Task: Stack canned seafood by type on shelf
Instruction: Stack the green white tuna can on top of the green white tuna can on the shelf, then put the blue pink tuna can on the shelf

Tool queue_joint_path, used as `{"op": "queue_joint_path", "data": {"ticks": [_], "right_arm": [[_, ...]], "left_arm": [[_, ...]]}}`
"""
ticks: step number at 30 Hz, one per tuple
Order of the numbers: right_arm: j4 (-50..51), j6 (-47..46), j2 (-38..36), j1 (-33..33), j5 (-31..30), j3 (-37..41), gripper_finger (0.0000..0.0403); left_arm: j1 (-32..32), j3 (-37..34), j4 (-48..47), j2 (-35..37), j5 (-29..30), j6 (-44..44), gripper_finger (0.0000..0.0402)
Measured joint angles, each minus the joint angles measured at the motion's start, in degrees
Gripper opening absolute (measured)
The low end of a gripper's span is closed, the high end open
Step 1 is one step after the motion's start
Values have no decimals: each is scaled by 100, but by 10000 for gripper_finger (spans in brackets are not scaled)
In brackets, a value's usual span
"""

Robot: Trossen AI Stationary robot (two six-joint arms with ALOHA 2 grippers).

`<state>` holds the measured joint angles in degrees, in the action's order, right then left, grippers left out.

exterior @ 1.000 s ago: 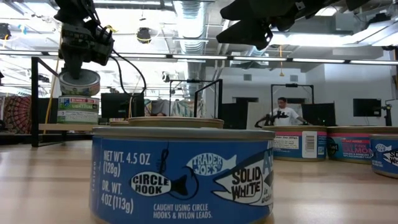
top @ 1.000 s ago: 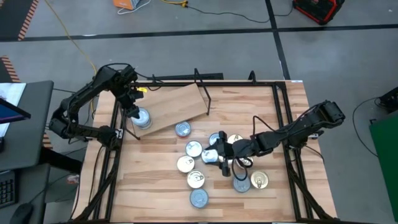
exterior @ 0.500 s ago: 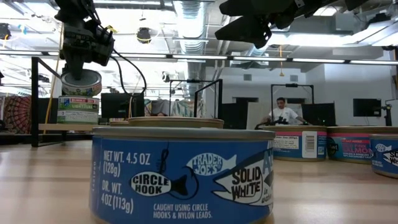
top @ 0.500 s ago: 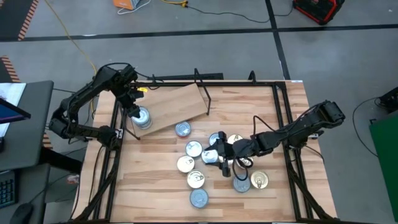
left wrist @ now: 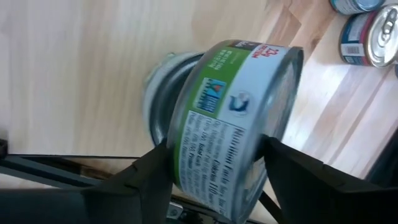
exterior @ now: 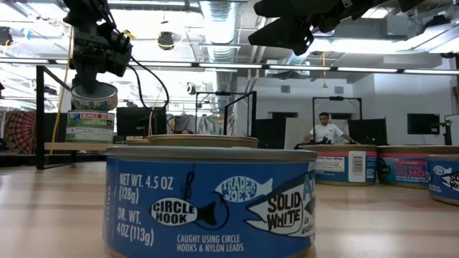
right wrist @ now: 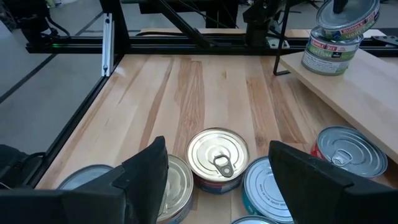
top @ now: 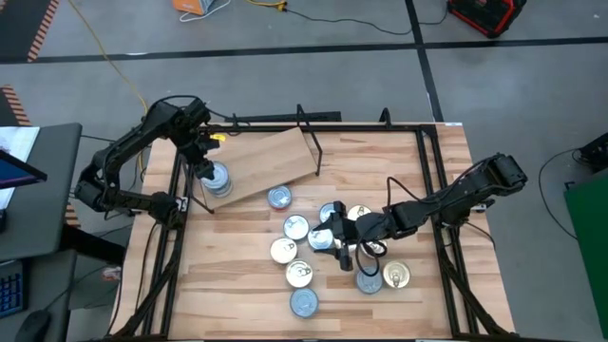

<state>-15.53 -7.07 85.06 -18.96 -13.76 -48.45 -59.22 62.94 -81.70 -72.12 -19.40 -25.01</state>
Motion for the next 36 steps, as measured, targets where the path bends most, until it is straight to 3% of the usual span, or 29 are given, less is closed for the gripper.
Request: {"op": "queue_joint_path", "data": {"ticks": [7,21,30,36], "right_arm": [[2,2,0,0,0,0,301],[2,-13,0,35,13,0,301],[9,46,0,169,22,0,301],[541,77,-160,229,29,9,301]], "left_arm": [[0,0,26,0,298,78,274],[0,37,-118,-4,515,-103,277],[79,1076,107,0,553,8,277],[694,1362,883,201,106,274,277]]}}
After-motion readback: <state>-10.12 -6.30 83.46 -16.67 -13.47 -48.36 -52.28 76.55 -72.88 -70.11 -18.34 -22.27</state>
